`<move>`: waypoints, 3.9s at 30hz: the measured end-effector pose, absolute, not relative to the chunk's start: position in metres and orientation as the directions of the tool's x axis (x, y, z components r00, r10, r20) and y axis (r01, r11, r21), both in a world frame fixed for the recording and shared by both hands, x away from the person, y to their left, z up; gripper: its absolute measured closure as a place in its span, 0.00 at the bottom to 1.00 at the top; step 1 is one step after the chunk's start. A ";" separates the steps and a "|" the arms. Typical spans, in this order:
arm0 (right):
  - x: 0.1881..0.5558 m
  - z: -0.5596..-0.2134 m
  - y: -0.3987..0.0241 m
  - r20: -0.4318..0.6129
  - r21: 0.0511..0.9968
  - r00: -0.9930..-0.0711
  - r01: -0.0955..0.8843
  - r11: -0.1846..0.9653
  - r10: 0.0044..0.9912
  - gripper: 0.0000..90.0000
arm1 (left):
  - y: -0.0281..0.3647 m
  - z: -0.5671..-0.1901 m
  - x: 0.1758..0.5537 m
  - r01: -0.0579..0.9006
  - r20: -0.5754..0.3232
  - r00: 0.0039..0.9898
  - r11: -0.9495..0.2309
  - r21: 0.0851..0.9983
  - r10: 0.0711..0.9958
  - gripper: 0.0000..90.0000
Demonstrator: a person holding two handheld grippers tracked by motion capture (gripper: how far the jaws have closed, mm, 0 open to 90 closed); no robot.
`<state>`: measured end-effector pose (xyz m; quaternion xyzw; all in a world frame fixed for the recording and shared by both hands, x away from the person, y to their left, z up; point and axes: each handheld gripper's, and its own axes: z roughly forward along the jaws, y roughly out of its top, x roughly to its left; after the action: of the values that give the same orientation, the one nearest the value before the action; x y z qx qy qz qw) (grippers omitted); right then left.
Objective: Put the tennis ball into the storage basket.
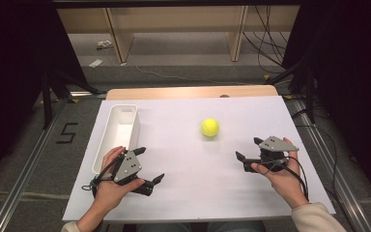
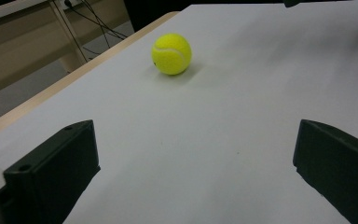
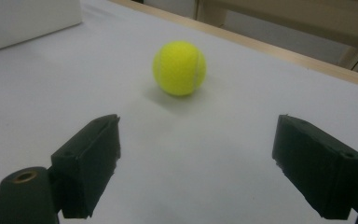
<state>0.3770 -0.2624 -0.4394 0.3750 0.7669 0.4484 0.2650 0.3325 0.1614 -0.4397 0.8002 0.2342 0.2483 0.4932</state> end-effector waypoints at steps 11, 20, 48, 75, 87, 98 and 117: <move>0.399 -0.439 -0.242 -0.080 0.890 -0.576 0.326 0.318 0.814 0.18 | 0.161 -0.440 0.332 0.127 0.163 0.771 -0.400 0.908 0.615 0.00; 0.413 -0.441 -0.228 -0.053 0.891 -0.575 0.342 0.299 0.816 0.18 | 0.161 -0.439 0.331 0.125 0.161 0.775 -0.398 0.909 0.612 0.00; 0.444 -0.443 -0.201 -0.037 0.887 -0.562 0.362 0.286 0.826 0.18 | 0.158 -0.438 0.329 0.119 0.162 0.780 -0.398 0.910 0.604 0.00; 0.460 -0.447 -0.183 -0.045 0.882 -0.552 0.369 0.292 0.833 0.18 | 0.161 -0.437 0.330 0.123 0.156 0.773 -0.386 0.914 0.615 0.00; 0.472 -0.453 -0.177 -0.038 0.870 -0.530 0.399 0.289 0.847 0.17 | 0.161 -0.437 0.330 0.126 0.150 0.772 -0.380 0.916 0.617 0.00; 0.483 -0.460 -0.170 -0.031 0.860 -0.528 0.418 0.292 0.848 0.17 | 0.160 -0.437 0.330 0.122 0.157 0.774 -0.387 0.914 0.613 0.00; 0.502 -0.472 -0.154 -0.042 0.842 -0.521 0.440 0.311 0.853 0.17 | 0.160 -0.437 0.330 0.125 0.149 0.773 -0.378 0.917 0.617 0.00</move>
<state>0.5016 -0.1536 -0.4718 0.4200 0.7695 0.4103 0.2513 0.3302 0.1604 -0.4369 0.7939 0.2335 0.2427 0.5062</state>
